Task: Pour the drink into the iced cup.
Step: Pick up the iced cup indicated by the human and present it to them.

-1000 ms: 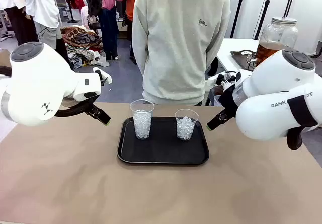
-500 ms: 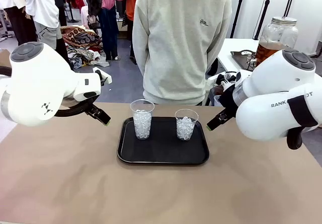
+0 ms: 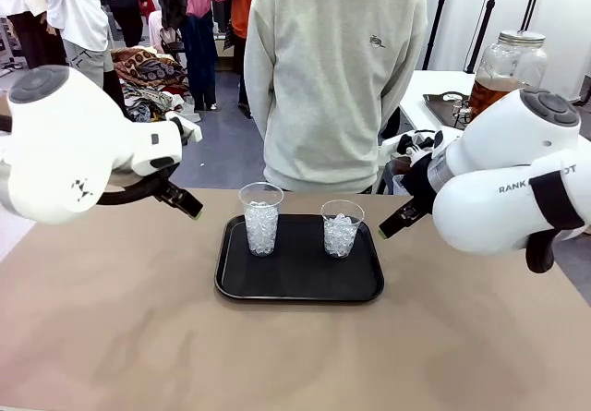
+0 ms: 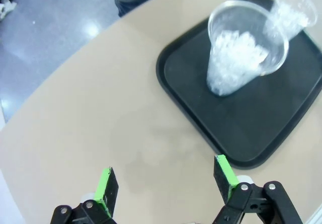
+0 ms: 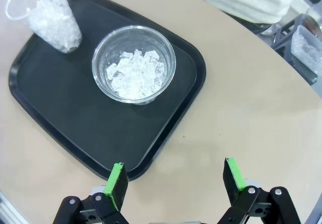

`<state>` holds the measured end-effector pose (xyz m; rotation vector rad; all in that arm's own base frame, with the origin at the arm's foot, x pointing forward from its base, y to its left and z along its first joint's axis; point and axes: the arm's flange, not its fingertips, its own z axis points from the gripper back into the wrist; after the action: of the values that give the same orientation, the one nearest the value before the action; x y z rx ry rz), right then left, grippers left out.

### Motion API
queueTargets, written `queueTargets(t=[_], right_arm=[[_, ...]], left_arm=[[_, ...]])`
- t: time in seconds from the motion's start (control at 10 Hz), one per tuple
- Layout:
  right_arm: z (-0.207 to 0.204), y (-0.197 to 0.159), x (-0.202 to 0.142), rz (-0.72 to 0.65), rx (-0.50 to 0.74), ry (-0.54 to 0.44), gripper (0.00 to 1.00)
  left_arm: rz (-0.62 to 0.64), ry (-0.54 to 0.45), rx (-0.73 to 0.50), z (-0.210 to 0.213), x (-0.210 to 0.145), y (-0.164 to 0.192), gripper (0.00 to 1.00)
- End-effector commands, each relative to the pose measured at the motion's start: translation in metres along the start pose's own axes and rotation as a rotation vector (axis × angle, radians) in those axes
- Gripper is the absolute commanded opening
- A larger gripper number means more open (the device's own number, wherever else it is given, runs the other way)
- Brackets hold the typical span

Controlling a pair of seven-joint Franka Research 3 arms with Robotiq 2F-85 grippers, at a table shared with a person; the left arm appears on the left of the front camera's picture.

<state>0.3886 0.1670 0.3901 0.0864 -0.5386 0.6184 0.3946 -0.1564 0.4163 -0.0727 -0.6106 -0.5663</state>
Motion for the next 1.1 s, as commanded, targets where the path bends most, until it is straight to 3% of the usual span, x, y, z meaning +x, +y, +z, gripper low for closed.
queueTargets(t=[0.0,0.2,0.5,0.8,1.0], right_arm=[[0.029,-0.016,0.012,-0.049,0.087,-0.002,1.00],[0.053,-0.034,0.018,-0.135,0.181,-0.019,1.00],[0.073,-0.062,0.011,-0.301,0.374,-0.058,1.00],[0.075,-0.088,-0.004,-0.421,0.532,-0.086,1.00],[0.072,-0.098,-0.011,-0.448,0.598,-0.097,1.00]], left_arm=[[0.088,-0.035,-0.072,0.030,0.007,0.013,1.00],[0.200,-0.026,-0.147,0.046,0.017,0.032,1.00],[0.345,0.052,-0.352,0.054,0.023,0.066,1.00],[0.457,0.126,-0.536,0.046,0.016,0.094,1.00],[0.520,0.139,-0.575,0.035,0.008,0.106,1.00]])
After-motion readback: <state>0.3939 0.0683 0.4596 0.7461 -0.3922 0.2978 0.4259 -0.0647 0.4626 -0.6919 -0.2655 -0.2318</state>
